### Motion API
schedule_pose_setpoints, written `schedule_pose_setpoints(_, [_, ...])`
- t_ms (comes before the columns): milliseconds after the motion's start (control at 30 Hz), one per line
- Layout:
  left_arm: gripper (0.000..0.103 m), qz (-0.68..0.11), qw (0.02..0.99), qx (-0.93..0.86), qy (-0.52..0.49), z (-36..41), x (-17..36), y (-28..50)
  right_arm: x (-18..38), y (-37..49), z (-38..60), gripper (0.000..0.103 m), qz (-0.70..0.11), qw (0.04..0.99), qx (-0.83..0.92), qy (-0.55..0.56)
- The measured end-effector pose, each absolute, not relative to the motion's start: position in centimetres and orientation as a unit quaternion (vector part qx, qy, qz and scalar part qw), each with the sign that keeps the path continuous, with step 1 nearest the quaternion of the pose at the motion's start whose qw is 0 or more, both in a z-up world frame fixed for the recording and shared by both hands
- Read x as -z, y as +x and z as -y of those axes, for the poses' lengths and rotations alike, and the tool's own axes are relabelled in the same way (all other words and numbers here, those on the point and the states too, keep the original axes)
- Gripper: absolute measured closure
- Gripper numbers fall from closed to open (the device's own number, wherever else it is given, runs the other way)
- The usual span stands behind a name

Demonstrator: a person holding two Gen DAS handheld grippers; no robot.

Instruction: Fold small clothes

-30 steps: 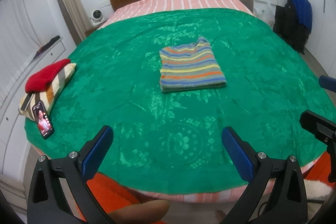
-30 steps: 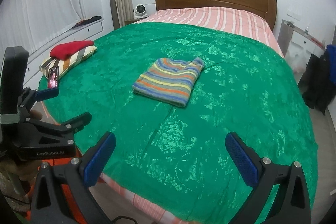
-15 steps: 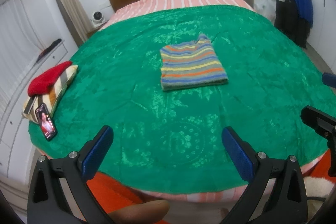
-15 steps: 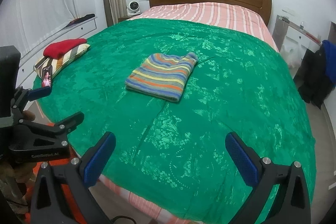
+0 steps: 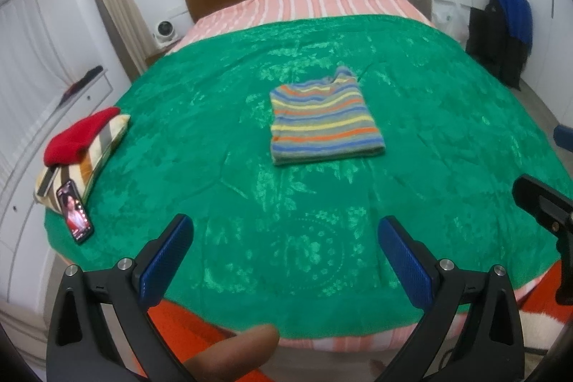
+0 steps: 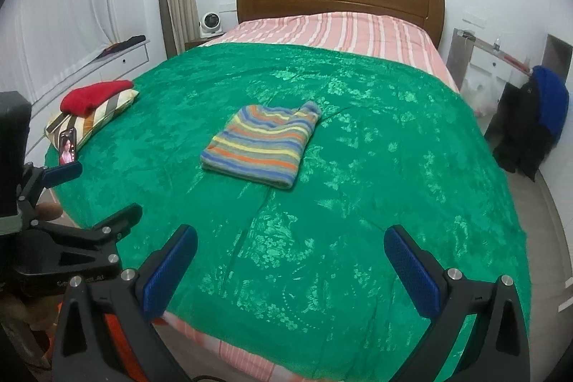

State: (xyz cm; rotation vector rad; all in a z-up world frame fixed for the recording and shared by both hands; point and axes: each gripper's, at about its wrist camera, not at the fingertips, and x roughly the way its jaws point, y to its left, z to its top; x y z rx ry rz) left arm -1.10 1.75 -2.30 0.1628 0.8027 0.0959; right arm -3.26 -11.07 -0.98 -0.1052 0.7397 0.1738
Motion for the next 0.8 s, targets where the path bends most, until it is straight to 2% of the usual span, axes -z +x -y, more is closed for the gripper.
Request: schedule_pose_setpoints(800, [0.0,-0.406,0.909,-0.057,0.072,-2.3,3.1,-0.3,1.9,-2.4,12.3,0.0,-0.365,0.926,-0.006,-0.1])
